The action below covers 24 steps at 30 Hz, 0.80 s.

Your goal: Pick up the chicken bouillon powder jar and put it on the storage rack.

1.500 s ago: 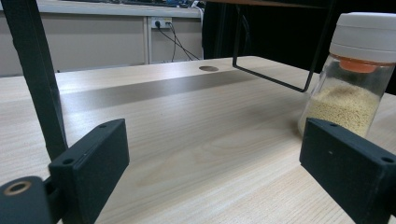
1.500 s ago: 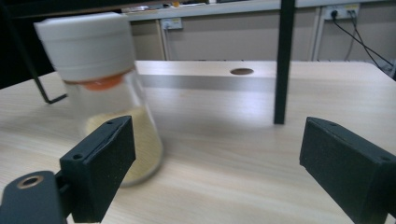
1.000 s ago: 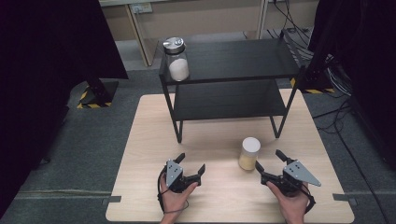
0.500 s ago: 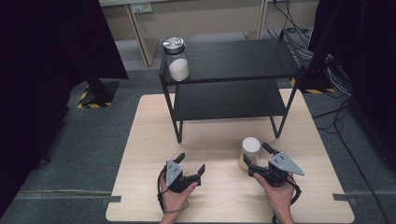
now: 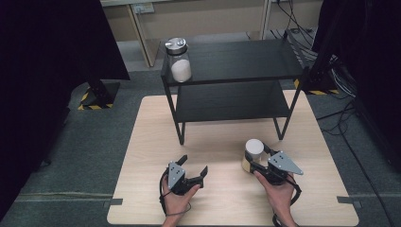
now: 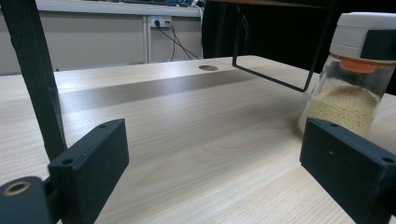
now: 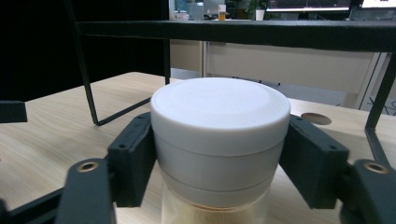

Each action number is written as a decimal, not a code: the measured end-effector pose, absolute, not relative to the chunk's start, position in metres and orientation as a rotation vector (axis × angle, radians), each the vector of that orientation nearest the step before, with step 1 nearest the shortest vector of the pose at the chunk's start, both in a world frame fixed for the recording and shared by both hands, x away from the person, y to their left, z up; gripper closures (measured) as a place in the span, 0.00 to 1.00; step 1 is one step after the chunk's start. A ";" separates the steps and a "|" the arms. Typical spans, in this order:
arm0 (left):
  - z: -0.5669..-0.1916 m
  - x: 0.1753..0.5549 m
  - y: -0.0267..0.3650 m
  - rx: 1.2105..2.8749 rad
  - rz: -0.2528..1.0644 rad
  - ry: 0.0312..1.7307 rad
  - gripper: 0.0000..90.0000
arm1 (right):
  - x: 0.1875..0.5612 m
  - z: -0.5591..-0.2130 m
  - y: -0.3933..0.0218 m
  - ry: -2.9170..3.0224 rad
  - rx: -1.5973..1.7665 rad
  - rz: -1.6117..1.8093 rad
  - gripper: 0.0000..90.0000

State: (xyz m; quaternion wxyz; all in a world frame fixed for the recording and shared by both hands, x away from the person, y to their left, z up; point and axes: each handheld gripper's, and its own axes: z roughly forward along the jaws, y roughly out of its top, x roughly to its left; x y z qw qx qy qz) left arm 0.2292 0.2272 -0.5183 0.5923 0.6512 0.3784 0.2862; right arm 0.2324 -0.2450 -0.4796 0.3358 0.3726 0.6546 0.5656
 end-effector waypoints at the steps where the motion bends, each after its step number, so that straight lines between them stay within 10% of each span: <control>1: -0.518 0.229 0.227 1.515 0.666 0.880 0.08 | 0.232 -0.480 -0.245 1.707 0.973 1.476 0.37; 24: -0.519 0.229 0.227 1.508 0.664 0.886 0.08 | 0.222 -0.453 -0.254 1.630 1.009 1.520 0.38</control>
